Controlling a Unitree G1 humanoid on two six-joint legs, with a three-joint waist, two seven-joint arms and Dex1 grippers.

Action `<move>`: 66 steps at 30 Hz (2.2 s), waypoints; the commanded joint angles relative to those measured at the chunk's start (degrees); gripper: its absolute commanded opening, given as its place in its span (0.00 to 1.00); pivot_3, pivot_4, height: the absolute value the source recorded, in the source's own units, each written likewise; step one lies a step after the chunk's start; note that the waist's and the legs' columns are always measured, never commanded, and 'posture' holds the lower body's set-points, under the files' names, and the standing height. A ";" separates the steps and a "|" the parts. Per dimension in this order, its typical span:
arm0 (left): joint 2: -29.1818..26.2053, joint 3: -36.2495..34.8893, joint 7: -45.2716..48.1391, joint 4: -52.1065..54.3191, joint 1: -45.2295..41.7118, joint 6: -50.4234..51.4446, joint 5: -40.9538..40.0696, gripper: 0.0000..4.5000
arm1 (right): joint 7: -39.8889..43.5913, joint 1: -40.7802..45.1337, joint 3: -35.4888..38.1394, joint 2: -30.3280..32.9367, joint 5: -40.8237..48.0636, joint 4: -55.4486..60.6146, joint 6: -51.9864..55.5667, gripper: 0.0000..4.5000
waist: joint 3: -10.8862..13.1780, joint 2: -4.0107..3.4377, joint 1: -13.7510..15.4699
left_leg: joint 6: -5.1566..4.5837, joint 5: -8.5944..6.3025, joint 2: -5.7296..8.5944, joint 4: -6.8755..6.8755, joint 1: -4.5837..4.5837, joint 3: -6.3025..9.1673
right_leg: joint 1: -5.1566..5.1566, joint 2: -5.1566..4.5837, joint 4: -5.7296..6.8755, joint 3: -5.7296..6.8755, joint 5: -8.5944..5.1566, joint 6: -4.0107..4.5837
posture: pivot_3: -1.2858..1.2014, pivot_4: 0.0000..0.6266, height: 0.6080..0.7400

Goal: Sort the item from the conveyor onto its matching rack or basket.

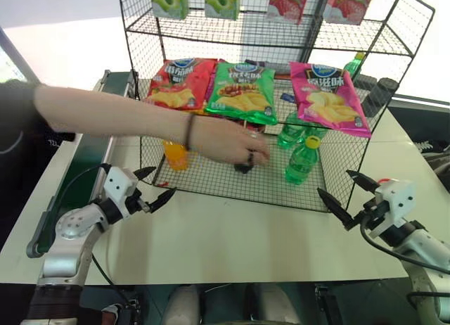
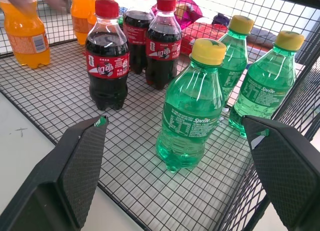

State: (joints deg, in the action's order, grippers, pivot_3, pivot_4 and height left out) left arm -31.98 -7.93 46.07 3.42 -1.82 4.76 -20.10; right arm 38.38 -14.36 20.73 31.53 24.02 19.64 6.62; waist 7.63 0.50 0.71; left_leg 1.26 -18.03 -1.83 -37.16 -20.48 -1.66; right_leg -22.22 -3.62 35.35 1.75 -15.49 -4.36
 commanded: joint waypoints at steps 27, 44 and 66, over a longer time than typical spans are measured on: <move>-1.47 -1.08 0.58 4.85 3.54 1.97 -0.75 1.00 | -1.06 -1.53 -2.54 -1.13 -1.35 2.34 -1.65 0.99 | 0.00 0.00 0.00 | 0.00 0.00 -0.01 0.00 0.00 -0.01 | -0.01 -0.06 0.00 -0.01 -0.04 0.08 | 0.52 0.24 1.00; 2.51 -0.63 -2.41 2.13 2.55 -0.43 0.31 1.00 | 1.27 3.26 -3.84 -0.41 -2.46 -1.25 -2.67 0.99 | 0.00 0.00 0.01 | 0.00 0.00 0.00 0.00 0.00 -0.01 | 0.00 0.00 0.00 0.00 -0.02 0.03 | 0.52 0.24 1.00; 6.16 -14.55 -16.06 4.57 0.48 7.86 -9.32 1.00 | 2.01 11.10 -12.02 -1.40 -2.51 -2.78 0.33 0.99 | 0.00 0.03 -0.08 | 0.00 0.00 -0.02 -0.01 0.00 0.00 | -0.02 -0.03 0.03 0.00 0.04 -0.07 | 0.52 0.24 1.00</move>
State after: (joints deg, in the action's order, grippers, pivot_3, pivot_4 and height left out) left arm -25.70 -19.55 31.93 5.73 -1.34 12.27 -27.79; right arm 39.82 -4.52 8.85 30.25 20.91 16.83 7.15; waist 7.63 0.53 0.63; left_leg 1.26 -18.03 -1.86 -37.17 -20.47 -1.66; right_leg -22.24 -3.66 35.38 1.76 -15.45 -4.43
